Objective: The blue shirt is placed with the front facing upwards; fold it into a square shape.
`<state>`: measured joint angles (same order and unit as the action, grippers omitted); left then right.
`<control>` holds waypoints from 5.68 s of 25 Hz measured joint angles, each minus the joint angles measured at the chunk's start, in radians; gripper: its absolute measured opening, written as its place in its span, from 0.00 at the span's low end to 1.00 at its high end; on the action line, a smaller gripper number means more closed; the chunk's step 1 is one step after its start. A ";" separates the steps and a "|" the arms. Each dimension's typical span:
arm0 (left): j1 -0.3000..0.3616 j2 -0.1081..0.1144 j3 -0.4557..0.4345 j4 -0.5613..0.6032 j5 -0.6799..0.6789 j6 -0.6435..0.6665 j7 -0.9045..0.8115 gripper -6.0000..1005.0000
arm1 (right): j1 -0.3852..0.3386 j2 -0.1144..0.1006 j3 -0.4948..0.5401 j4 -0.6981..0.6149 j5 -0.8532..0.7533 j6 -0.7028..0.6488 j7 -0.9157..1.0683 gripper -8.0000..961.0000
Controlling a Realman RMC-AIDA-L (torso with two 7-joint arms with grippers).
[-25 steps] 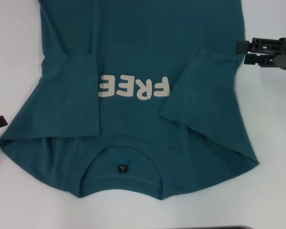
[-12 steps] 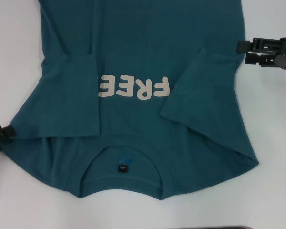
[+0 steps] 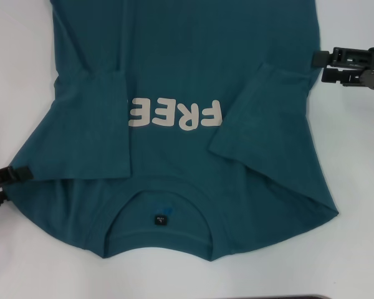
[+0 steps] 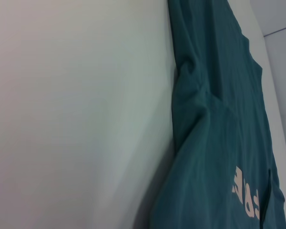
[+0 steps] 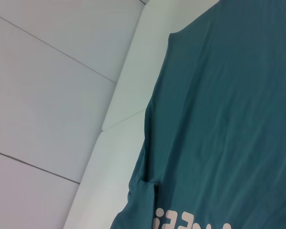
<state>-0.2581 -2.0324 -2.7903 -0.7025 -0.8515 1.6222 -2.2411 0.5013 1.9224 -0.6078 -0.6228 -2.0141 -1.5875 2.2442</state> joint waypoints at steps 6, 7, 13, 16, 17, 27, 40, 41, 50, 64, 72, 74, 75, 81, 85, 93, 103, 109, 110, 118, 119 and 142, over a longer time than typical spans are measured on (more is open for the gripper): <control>-0.021 -0.001 0.007 0.001 0.004 -0.014 -0.037 0.79 | -0.003 0.000 0.008 0.000 0.000 -0.002 0.000 0.95; -0.026 -0.001 0.014 0.001 0.008 -0.018 -0.048 0.79 | -0.004 0.000 0.010 0.001 0.000 -0.002 0.000 0.95; -0.049 -0.006 0.048 -0.008 0.047 -0.033 -0.137 0.76 | -0.007 -0.004 0.019 0.002 0.000 -0.013 0.000 0.95; -0.050 -0.019 0.045 -0.036 0.044 -0.020 -0.137 0.75 | -0.010 -0.005 0.031 0.002 0.000 -0.019 -0.001 0.95; -0.050 -0.022 0.044 -0.043 0.044 -0.017 -0.137 0.74 | -0.011 -0.005 0.035 0.002 0.000 -0.021 -0.001 0.95; -0.050 -0.021 0.036 -0.052 0.042 -0.008 -0.145 0.41 | -0.014 -0.006 0.042 0.002 0.000 -0.023 -0.002 0.95; -0.054 -0.020 0.025 -0.052 0.019 0.094 -0.106 0.03 | -0.017 -0.080 0.026 -0.009 -0.165 -0.139 -0.002 0.95; -0.055 -0.020 0.025 -0.052 0.019 0.095 -0.106 0.03 | -0.022 -0.090 0.028 -0.018 -0.180 -0.164 -0.004 0.95; -0.073 -0.022 0.031 -0.052 0.019 0.087 -0.104 0.03 | -0.066 -0.103 0.037 -0.069 -0.313 -0.342 0.014 0.95; -0.083 -0.022 0.026 -0.052 0.019 0.080 -0.109 0.03 | -0.083 -0.045 0.037 -0.060 -0.412 -0.318 0.076 0.95; -0.084 -0.022 0.025 -0.052 0.019 0.075 -0.107 0.03 | -0.082 -0.003 0.037 -0.052 -0.455 -0.273 0.108 0.95; -0.084 -0.022 0.025 -0.052 0.020 0.073 -0.107 0.03 | -0.081 0.002 0.040 -0.052 -0.456 -0.267 0.117 0.95; -0.084 -0.022 0.025 -0.052 0.021 0.073 -0.106 0.03 | -0.081 0.005 0.041 -0.052 -0.456 -0.265 0.122 0.95; -0.081 -0.022 0.024 -0.052 0.021 0.073 -0.105 0.03 | -0.071 0.022 0.042 -0.045 -0.458 -0.239 0.157 0.95; -0.079 -0.022 0.024 -0.052 0.019 0.072 -0.104 0.03 | -0.069 0.023 0.038 -0.037 -0.464 -0.223 0.170 0.95; -0.078 -0.022 0.025 -0.052 0.019 0.067 -0.103 0.03 | -0.066 0.031 0.035 -0.036 -0.466 -0.210 0.174 0.94; -0.076 -0.022 0.025 -0.052 0.022 0.061 -0.103 0.04 | -0.057 0.037 0.026 -0.031 -0.469 -0.193 0.181 0.94; -0.074 -0.022 0.024 -0.052 0.023 0.060 -0.103 0.03 | -0.040 0.050 0.025 -0.026 -0.505 -0.173 0.190 0.94; -0.073 -0.022 0.024 -0.052 0.023 0.060 -0.103 0.03 | -0.038 0.052 0.025 -0.026 -0.506 -0.173 0.190 0.94; -0.073 -0.023 0.024 -0.052 0.025 0.060 -0.103 0.04 | -0.020 0.067 0.034 -0.024 -0.503 -0.161 0.190 0.94; -0.073 -0.024 0.025 -0.052 0.025 0.060 -0.103 0.04 | -0.018 0.070 0.035 -0.024 -0.503 -0.160 0.190 0.94; -0.079 -0.022 0.025 -0.054 0.018 0.069 -0.106 0.04 | -0.018 0.068 0.018 -0.025 -0.441 -0.149 0.182 0.73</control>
<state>-0.3369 -2.0544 -2.7658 -0.7561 -0.8330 1.6917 -2.3469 0.4838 1.9903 -0.5897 -0.6481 -2.4555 -1.7368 2.4263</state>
